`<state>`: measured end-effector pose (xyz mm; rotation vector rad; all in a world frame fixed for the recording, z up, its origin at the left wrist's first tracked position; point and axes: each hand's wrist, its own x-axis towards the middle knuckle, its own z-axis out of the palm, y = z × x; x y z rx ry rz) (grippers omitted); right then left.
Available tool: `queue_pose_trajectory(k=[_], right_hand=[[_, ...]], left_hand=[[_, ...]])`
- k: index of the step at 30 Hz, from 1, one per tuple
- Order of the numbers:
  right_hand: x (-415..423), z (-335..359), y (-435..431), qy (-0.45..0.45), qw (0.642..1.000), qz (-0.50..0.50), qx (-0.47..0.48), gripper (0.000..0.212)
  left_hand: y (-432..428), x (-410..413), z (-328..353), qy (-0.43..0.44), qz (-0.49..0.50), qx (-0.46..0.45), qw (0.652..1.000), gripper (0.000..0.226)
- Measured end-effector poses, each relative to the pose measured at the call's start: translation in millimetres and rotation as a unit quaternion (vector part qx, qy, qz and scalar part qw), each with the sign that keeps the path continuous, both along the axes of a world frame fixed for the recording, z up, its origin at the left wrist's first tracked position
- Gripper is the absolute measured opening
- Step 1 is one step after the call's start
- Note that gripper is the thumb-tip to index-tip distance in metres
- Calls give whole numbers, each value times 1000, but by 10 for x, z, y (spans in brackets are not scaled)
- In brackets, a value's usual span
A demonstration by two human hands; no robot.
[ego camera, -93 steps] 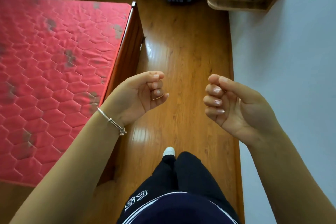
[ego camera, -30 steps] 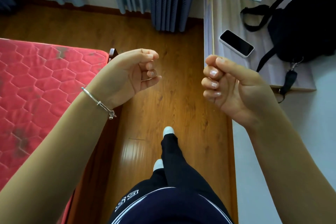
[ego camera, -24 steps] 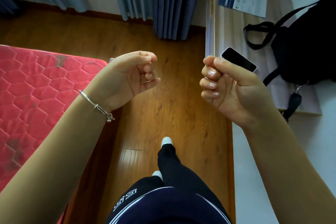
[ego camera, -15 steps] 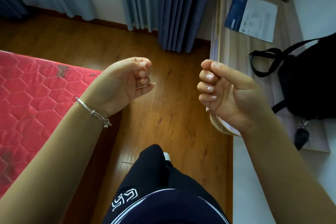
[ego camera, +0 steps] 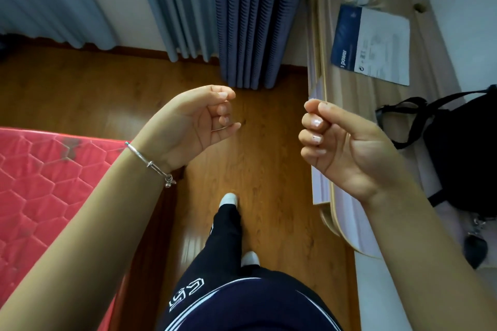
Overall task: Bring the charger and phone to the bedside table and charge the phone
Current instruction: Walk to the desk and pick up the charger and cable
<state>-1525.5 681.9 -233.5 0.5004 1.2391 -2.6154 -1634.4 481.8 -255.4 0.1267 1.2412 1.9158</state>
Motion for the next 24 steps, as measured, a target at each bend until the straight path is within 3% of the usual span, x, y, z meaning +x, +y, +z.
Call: queue_pose_trajectory(k=[15, 24], right_hand=[[-1598, 64, 7, 8, 1000, -12, -23, 22], [-2640, 38, 605, 7, 1000, -9, -18, 23]], left_hand=[[221, -1545, -11, -32, -30, 13, 999, 9], [795, -2623, 63, 9, -22, -4, 1000, 7]])
